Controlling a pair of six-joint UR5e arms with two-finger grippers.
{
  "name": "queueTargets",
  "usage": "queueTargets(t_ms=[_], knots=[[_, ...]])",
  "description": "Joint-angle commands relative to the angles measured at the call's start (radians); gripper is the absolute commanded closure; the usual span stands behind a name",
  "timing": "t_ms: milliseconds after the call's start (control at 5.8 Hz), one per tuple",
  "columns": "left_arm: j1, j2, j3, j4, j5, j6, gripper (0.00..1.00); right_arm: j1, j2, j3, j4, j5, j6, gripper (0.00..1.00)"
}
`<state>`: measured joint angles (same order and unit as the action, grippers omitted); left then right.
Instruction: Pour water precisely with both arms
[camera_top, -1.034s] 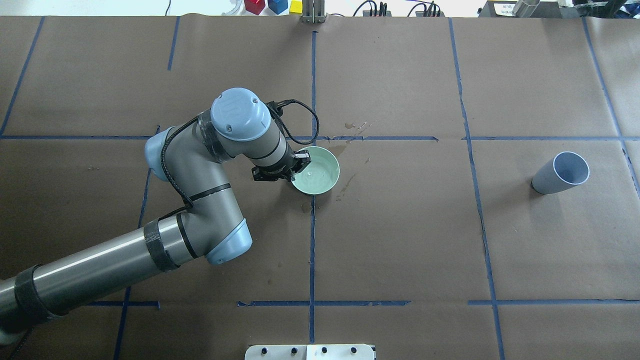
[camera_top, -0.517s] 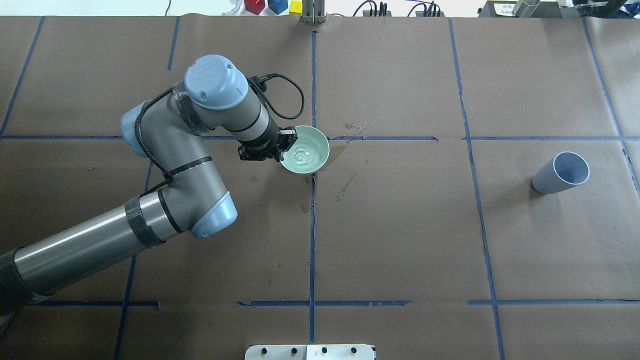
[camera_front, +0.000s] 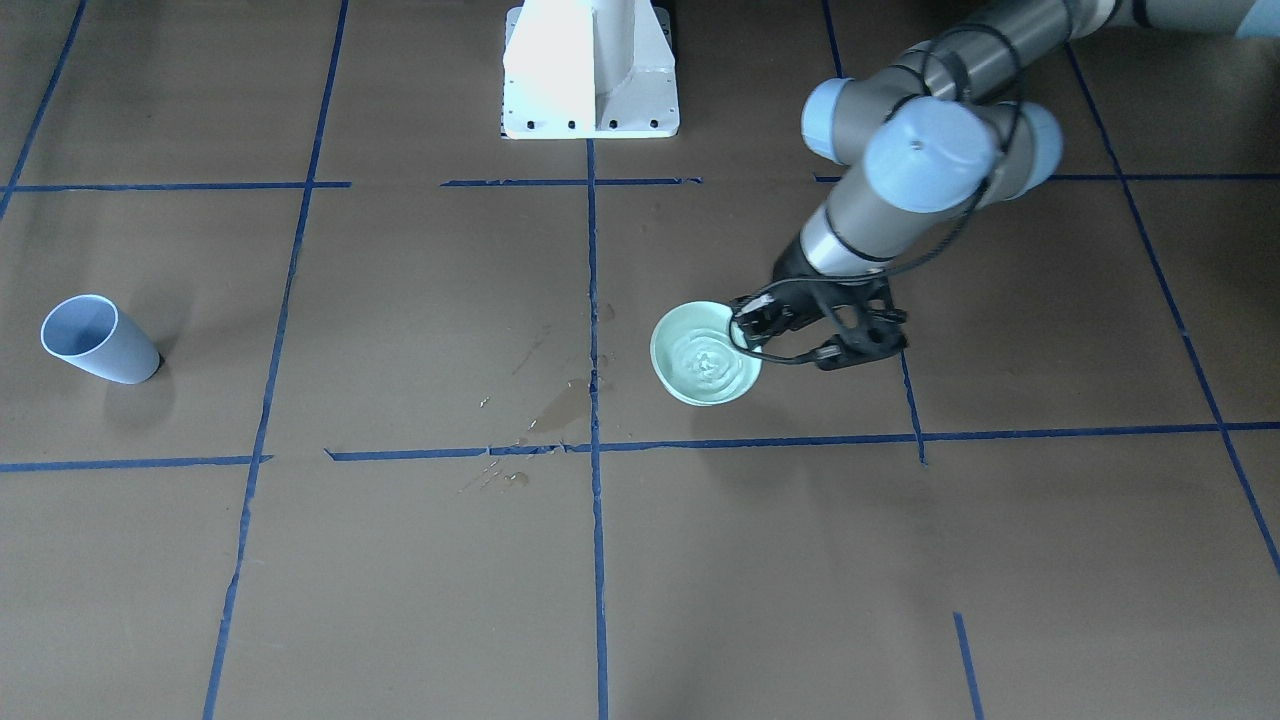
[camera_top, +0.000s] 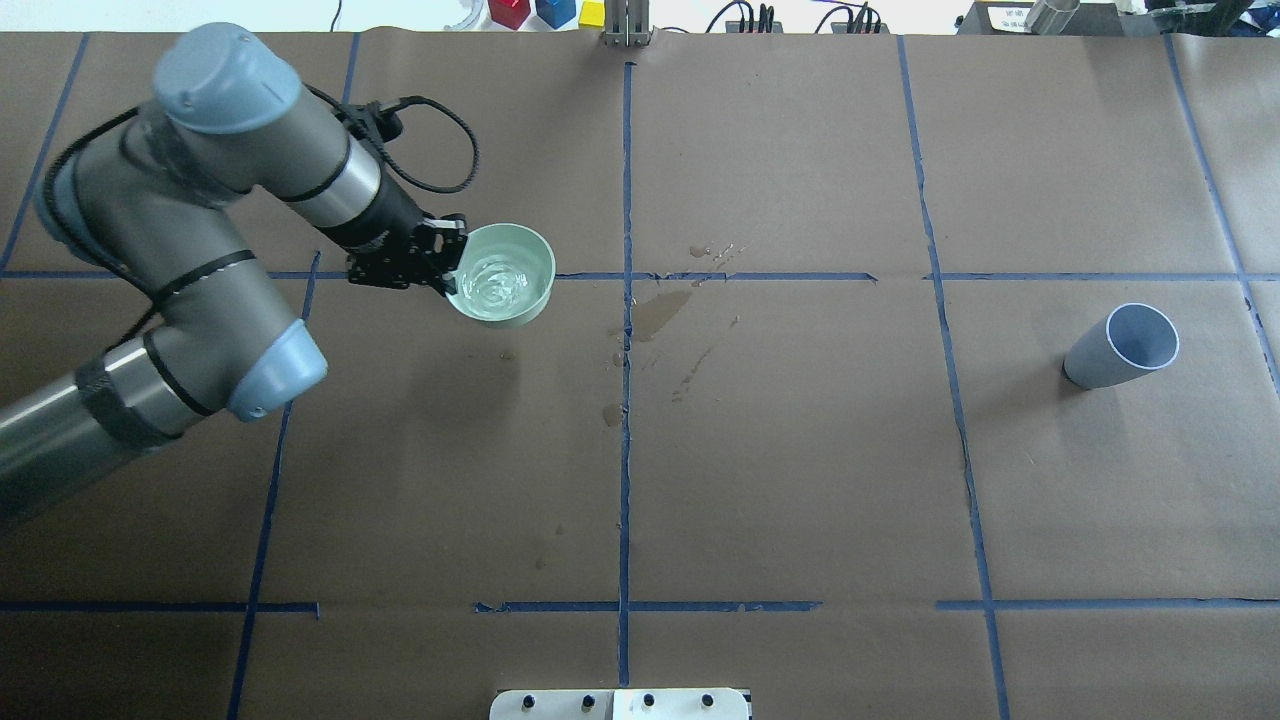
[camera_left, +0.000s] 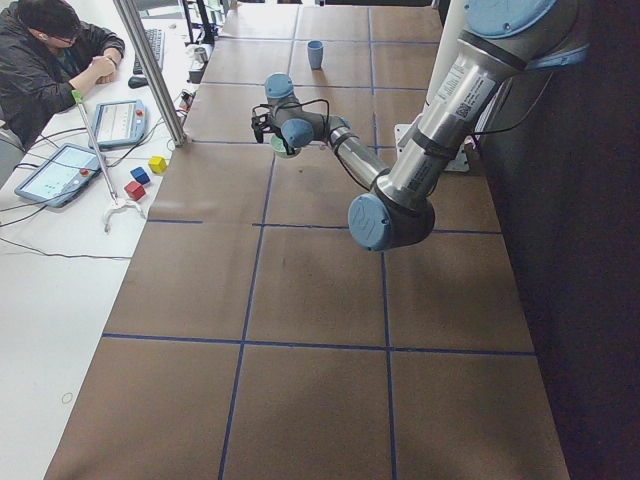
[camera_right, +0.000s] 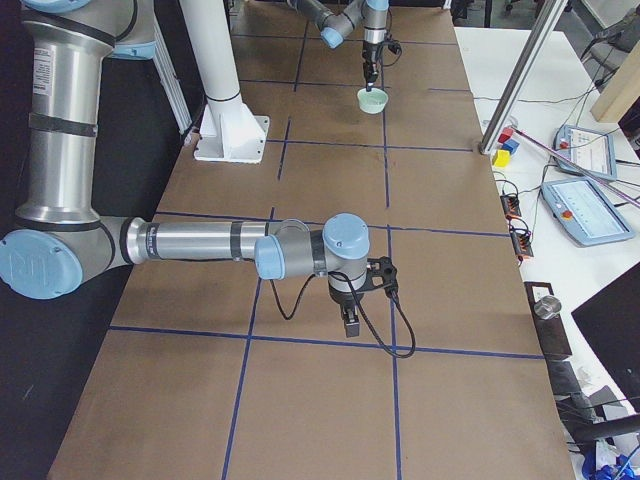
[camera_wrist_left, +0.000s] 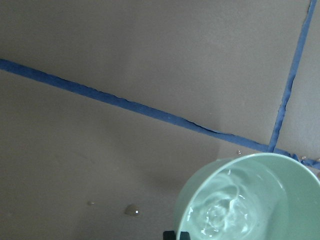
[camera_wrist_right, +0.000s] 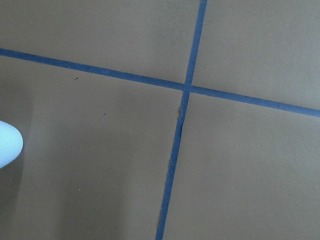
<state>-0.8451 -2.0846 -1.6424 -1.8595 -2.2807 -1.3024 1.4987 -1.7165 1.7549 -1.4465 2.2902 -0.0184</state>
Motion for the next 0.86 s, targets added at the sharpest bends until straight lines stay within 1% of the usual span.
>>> queueTargets(t_ms=[0,172,345,517,689], knots=[[-0.145,0.183,-0.063,-0.003,-0.133,0.243,1.0,0.0,0.0,0.0,0.0,0.0,0.0,0.0],[-0.242,0.283,-0.063,-0.001,-0.202,0.414,1.0,-0.002,0.0,0.0,0.0,0.0,0.002,0.0],[-0.321,0.364,-0.051,0.0,-0.241,0.569,1.0,0.0,0.0,0.0,0.0,0.0,0.0,0.0],[-0.38,0.439,-0.045,0.0,-0.244,0.718,1.0,-0.002,0.0,0.0,0.0,0.0,0.002,0.0],[-0.406,0.504,-0.045,-0.001,-0.243,0.811,1.0,-0.002,0.0,0.0,0.0,0.0,0.0,0.0]])
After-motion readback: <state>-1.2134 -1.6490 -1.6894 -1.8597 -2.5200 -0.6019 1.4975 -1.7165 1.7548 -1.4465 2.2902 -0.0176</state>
